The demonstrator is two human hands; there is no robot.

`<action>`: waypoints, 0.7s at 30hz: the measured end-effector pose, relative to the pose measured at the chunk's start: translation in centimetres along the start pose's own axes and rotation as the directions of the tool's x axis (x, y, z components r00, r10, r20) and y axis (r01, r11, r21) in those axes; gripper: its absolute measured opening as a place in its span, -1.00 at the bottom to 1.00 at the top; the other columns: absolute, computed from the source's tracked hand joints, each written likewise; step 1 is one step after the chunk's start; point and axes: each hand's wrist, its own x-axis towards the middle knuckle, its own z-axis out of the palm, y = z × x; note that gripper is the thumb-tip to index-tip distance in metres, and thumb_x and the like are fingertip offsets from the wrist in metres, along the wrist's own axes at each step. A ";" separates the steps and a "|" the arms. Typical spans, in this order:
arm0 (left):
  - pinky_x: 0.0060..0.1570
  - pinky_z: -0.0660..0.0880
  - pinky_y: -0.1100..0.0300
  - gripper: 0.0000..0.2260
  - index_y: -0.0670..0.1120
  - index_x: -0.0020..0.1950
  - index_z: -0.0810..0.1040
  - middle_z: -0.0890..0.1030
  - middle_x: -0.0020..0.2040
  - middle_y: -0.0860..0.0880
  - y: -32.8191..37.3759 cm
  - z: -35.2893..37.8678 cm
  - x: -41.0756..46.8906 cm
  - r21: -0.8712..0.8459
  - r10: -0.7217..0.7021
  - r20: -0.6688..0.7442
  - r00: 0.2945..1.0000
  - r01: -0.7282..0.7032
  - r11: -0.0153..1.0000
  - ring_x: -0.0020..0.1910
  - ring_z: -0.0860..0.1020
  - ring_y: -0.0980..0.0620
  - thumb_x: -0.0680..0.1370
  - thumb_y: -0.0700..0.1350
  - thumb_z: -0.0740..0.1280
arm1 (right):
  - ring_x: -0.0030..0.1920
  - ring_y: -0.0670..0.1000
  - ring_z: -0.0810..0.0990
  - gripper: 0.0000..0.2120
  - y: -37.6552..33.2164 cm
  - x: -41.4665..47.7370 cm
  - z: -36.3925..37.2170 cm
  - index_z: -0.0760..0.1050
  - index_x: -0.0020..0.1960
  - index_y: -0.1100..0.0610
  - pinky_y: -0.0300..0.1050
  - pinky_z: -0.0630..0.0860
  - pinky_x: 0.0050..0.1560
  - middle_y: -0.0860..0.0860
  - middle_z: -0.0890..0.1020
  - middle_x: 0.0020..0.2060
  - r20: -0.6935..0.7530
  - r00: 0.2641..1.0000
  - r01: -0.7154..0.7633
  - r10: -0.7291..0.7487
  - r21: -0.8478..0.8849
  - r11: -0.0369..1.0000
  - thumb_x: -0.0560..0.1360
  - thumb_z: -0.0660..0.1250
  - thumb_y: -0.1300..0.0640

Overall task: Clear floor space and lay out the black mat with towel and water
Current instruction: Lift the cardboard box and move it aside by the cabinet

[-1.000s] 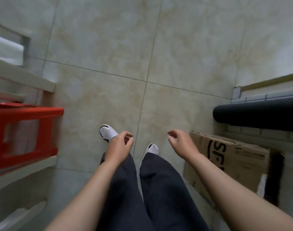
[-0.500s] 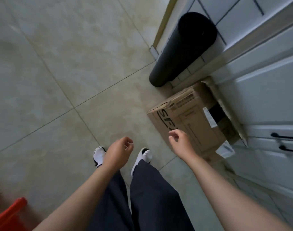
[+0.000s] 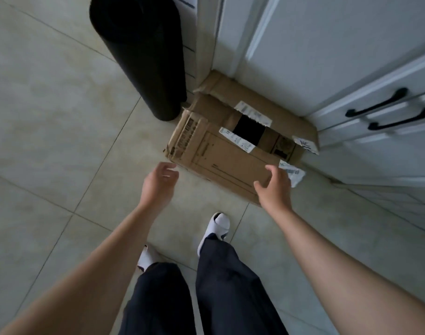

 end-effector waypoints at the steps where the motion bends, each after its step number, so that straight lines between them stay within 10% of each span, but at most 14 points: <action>1: -0.31 0.37 0.22 -0.83 -0.08 0.13 0.55 0.60 -0.10 -0.02 0.9 0.3 0.9 0.003 -0.010 -0.015 1.000 0.010 1.000 -0.13 0.57 -0.02 0.55 -0.15 0.32 | 0.37 0.16 0.30 -0.53 0.7 0.7 -0.5 0.34 0.38 0.18 -0.03 0.30 0.30 0.15 0.37 0.37 -0.034 0.999 -0.021 0.022 0.011 1.000 0.50 0.35 0.18; 9: -0.33 0.42 0.24 -0.62 -0.07 0.34 0.42 0.53 0.24 -0.05 6.1 2.8 8.0 0.016 -0.052 -0.122 0.991 0.054 0.998 -0.01 0.52 0.01 0.53 -0.07 0.34 | 0.35 0.20 0.30 -0.42 5.1 4.7 -1.9 0.21 0.44 0.23 0.11 0.31 0.30 0.16 0.29 0.39 -0.133 0.967 -0.195 0.217 0.165 0.967 0.49 0.35 0.17; 12: 0.00 0.52 0.09 -0.45 -0.08 0.43 0.29 0.41 0.34 -0.08 7.4 3.9 9.9 0.025 -0.075 -0.121 0.990 0.078 0.997 0.18 0.48 -0.06 0.49 -0.02 0.40 | 0.34 0.21 0.35 -0.34 6.2 5.7 -1.2 0.14 0.47 0.23 0.12 0.36 0.33 0.16 0.27 0.40 -0.111 0.943 -0.271 0.315 0.299 0.915 0.48 0.38 0.16; 21: -0.22 0.44 0.18 -0.61 -0.09 0.12 0.53 0.61 0.03 -0.05 7.3 5.4 14.5 0.192 -0.015 0.045 0.999 0.006 0.981 -0.11 0.58 -0.01 0.41 0.10 0.47 | -0.03 0.08 0.58 -0.59 9.1 7.7 0.4 0.36 0.26 0.20 -0.08 0.48 -0.11 0.10 0.58 0.14 0.061 0.841 -0.498 0.538 0.476 0.725 0.52 0.35 0.02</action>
